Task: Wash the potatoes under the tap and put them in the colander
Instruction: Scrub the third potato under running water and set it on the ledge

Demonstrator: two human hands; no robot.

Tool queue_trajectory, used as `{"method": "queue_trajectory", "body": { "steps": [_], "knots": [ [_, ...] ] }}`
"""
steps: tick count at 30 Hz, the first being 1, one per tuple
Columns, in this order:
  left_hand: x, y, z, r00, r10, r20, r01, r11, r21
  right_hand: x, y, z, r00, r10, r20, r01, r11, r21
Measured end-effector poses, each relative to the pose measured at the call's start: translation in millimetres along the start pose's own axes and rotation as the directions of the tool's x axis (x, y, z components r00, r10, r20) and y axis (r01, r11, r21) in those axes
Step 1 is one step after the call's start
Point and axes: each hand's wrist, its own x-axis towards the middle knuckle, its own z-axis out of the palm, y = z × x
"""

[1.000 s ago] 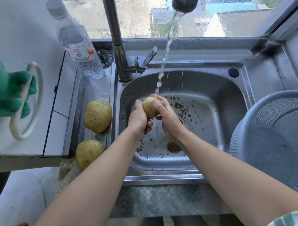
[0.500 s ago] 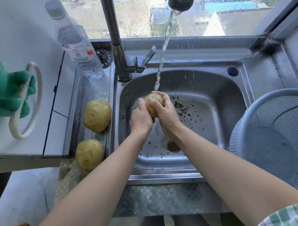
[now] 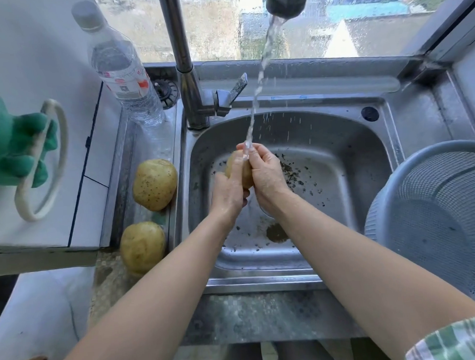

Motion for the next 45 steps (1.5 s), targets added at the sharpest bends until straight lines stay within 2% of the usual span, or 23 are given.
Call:
{"method": "queue_trajectory", "body": {
  "steps": [2, 4, 5, 6, 8, 11, 12, 14, 16, 17, 19, 22, 23, 26, 28, 29, 31, 33, 35, 38, 40, 42, 45],
  "knots": [
    [1.4, 1.1, -2.2, 1.0, 0.012, -0.009, -0.013, 1.0, -0.005, 3.1, -1.1, -5.6, 0.993, 0.023, 0.119, -0.026, 0.999, 0.025],
    [6.6, 3.5, -8.7, 0.997, -0.07, -0.024, 0.07, 0.997, 0.011, 2.9, 1.6, -16.7, 0.954, 0.043, 0.297, -0.063, 0.996, 0.058],
    [9.6, 3.8, -12.3, 0.993, -0.119, -0.025, 0.12, 0.992, 0.033, 3.0, 4.5, -21.0, 0.933, 0.06, 0.354, -0.071, 0.997, 0.02],
    [11.4, 4.1, -14.7, 0.987, -0.16, -0.024, 0.161, 0.985, 0.06, 2.5, 8.1, -21.9, 0.933, 0.065, 0.354, -0.06, 0.998, -0.026],
    [11.5, 5.7, -16.1, 0.982, -0.19, -0.006, 0.19, 0.978, 0.082, -0.8, 13.3, -16.6, 0.967, 0.023, 0.254, -0.007, 0.998, -0.064],
    [8.5, 2.5, -9.7, 0.99, -0.13, 0.047, 0.121, 0.981, 0.151, -0.6, 8.0, -2.4, 1.0, -0.007, -0.007, 0.007, 0.998, -0.061],
    [7.8, 1.4, -7.8, 0.992, -0.115, 0.045, 0.107, 0.983, 0.15, 1.8, 6.8, -2.5, 0.999, 0.007, -0.031, -0.008, 0.999, -0.047],
    [10.3, 1.1, -9.3, 0.991, -0.133, -0.022, 0.134, 0.986, 0.096, 2.2, 4.0, -4.1, 0.991, 0.052, 0.12, -0.057, 0.998, 0.038],
    [14.4, 1.4, -14.6, 0.985, -0.158, -0.076, 0.163, 0.984, 0.068, 0.5, 4.2, -8.8, 0.952, 0.058, 0.301, -0.095, 0.99, 0.107],
    [16.4, 1.0, -16.0, 0.984, -0.159, -0.085, 0.165, 0.984, 0.069, 0.4, 5.3, -10.2, 0.937, 0.056, 0.345, -0.101, 0.988, 0.116],
    [18.4, -1.5, -14.0, 0.988, -0.133, -0.073, 0.139, 0.986, 0.091, 1.2, 7.2, -6.1, 0.964, 0.039, 0.265, -0.069, 0.992, 0.103],
    [17.4, -4.7, -5.6, 0.993, -0.113, -0.042, 0.116, 0.99, 0.083, 1.9, 4.8, 4.7, 0.999, 0.039, 0.007, -0.039, 0.999, 0.036],
    [17.6, -4.9, -5.1, 0.992, -0.119, -0.048, 0.122, 0.99, 0.07, 3.4, 4.8, 4.2, 0.999, 0.051, 0.006, -0.052, 0.998, 0.041],
    [19.2, -4.3, -11.5, 0.985, -0.163, -0.06, 0.164, 0.986, 0.021, 3.7, 2.4, -7.3, 0.957, 0.088, 0.277, -0.145, 0.971, 0.192],
    [17.2, -3.2, -14.5, 0.986, -0.161, -0.046, 0.161, 0.987, 0.007, 2.9, -0.9, -10.8, 0.931, 0.09, 0.353, -0.176, 0.96, 0.219],
    [15.9, -2.9, -13.8, 0.989, -0.146, -0.034, 0.146, 0.989, 0.002, 2.5, -1.5, -8.5, 0.947, 0.094, 0.306, -0.158, 0.968, 0.193],
    [12.5, -2.2, -9.2, 0.993, -0.116, -0.005, 0.116, 0.993, -0.008, -0.3, -3.0, 1.2, 0.99, 0.089, 0.108, -0.097, 0.992, 0.077],
    [10.1, -1.9, -6.1, 0.994, -0.106, 0.031, 0.107, 0.994, -0.012, -0.6, -2.3, 6.4, 0.998, 0.065, -0.024, -0.065, 0.998, -0.011],
    [10.9, -2.0, -8.2, 0.992, -0.123, 0.04, 0.123, 0.992, -0.012, 1.1, -3.3, 3.1, 0.997, 0.07, 0.038, -0.07, 0.998, 0.004],
    [15.5, -4.7, -13.5, 0.982, -0.189, -0.005, 0.189, 0.98, -0.058, 2.4, -4.2, -9.2, 0.954, 0.042, 0.296, -0.096, 0.981, 0.168],
    [15.7, -6.2, -13.5, 0.983, -0.182, -0.034, 0.178, 0.979, -0.101, 3.3, -2.9, -14.8, 0.915, 0.012, 0.404, -0.1, 0.975, 0.198],
    [14.4, -5.7, -12.2, 0.991, -0.126, -0.038, 0.121, 0.987, -0.11, 3.0, -1.5, -16.3, 0.913, 0.007, 0.409, -0.097, 0.975, 0.2],
    [12.5, -1.4, -8.4, 0.996, -0.093, 0.001, 0.092, 0.991, -0.102, 0.4, 1.7, -8.5, 0.98, 0.039, 0.196, -0.078, 0.978, 0.196]
  ]
}}
